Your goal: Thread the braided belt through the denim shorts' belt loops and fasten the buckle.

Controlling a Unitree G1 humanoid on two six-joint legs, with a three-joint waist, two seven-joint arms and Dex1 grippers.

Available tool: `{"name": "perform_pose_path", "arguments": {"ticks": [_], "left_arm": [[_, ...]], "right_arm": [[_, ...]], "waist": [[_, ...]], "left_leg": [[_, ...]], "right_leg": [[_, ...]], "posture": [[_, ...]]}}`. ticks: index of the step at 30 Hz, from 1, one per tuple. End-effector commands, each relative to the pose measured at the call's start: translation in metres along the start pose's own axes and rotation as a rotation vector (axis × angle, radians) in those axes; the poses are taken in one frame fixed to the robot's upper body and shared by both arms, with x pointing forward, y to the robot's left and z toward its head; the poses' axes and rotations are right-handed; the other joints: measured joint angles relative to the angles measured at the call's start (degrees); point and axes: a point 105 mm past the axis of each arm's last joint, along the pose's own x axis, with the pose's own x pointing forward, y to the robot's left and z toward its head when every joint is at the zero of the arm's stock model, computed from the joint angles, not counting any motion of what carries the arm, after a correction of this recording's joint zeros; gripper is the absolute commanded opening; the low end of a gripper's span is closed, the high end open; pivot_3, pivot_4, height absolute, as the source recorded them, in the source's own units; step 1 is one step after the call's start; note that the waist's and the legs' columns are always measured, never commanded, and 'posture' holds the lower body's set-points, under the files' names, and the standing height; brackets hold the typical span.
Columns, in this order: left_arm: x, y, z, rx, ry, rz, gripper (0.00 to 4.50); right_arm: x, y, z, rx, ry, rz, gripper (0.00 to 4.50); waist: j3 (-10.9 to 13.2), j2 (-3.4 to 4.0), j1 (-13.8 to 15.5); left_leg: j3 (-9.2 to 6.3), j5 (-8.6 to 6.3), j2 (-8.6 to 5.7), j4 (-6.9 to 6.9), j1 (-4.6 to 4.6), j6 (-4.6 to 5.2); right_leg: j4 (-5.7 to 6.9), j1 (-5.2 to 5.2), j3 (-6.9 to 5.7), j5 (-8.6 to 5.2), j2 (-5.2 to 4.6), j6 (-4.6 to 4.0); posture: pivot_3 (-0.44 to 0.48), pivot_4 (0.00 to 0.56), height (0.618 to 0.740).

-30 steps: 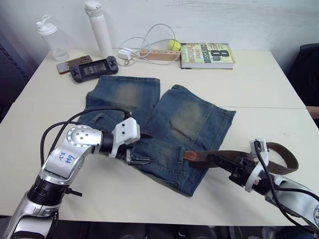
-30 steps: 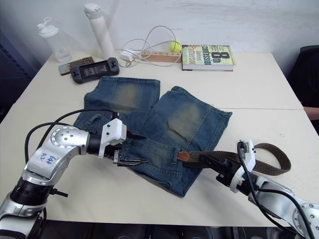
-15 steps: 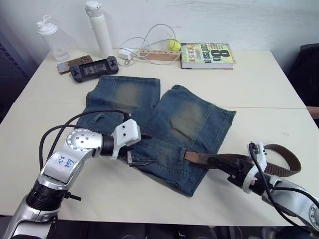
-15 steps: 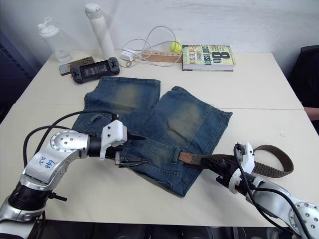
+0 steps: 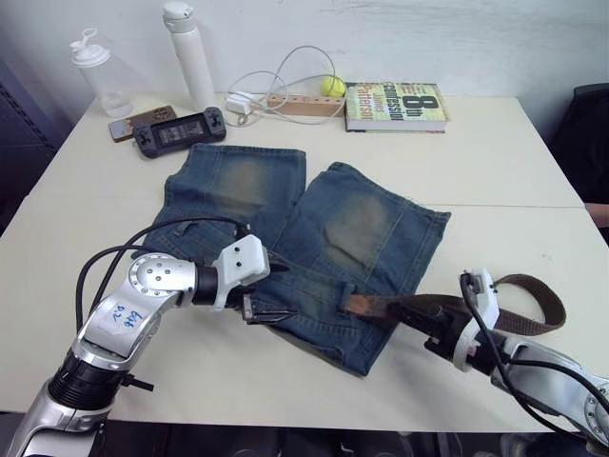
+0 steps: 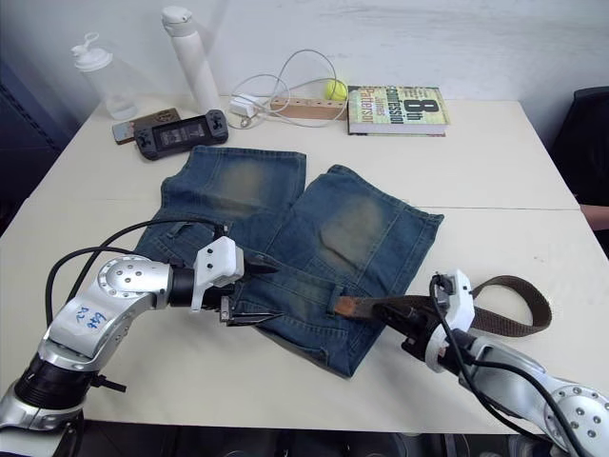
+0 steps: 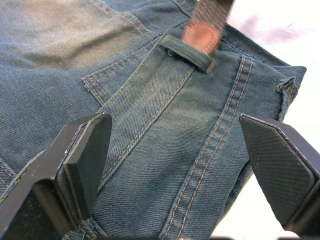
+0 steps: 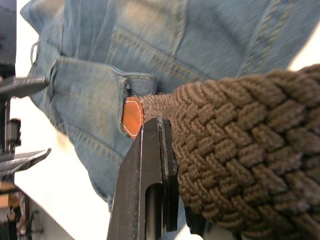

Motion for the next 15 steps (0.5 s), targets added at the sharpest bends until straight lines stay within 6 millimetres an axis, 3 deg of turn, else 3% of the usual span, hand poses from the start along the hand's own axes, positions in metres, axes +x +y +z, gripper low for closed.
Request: {"name": "perform_pose_path", "arguments": {"ticks": [1, 10, 15], "left_arm": [[-0.001, -0.005, 0.008, 0.043, -0.015, -0.002, 4.44], [-0.002, -0.006, 0.010, 0.046, -0.006, -0.003, 4.44], [-0.004, -0.002, 0.010, 0.066, 0.010, -0.009, 4.44]], "right_arm": [[0.000, 0.013, -0.002, -0.008, 0.012, 0.055, 0.00], [0.028, 0.006, 0.002, 0.004, -0.025, 0.079, 0.00], [0.040, 0.014, -0.007, 0.015, 0.007, 0.119, 0.00]], "waist": [[0.00, 0.00, -0.02], [0.01, 0.02, -0.24], [0.01, 0.01, -0.12]], "left_leg": [[0.00, 0.00, 0.00, 0.00, 0.00, 0.00], [0.00, 0.01, 0.00, -0.03, 0.01, -0.01], [0.00, 0.00, 0.00, -0.03, 0.00, -0.01]], "right_leg": [[0.00, 0.00, 0.00, 0.00, 0.00, 0.00], [0.02, -0.02, 0.00, -0.01, 0.01, -0.02], [0.01, -0.02, 0.00, -0.01, 0.00, -0.02]], "posture": [[0.000, 0.150, 0.735], [0.000, 0.150, 0.735], [0.000, 0.150, 0.735]]}}
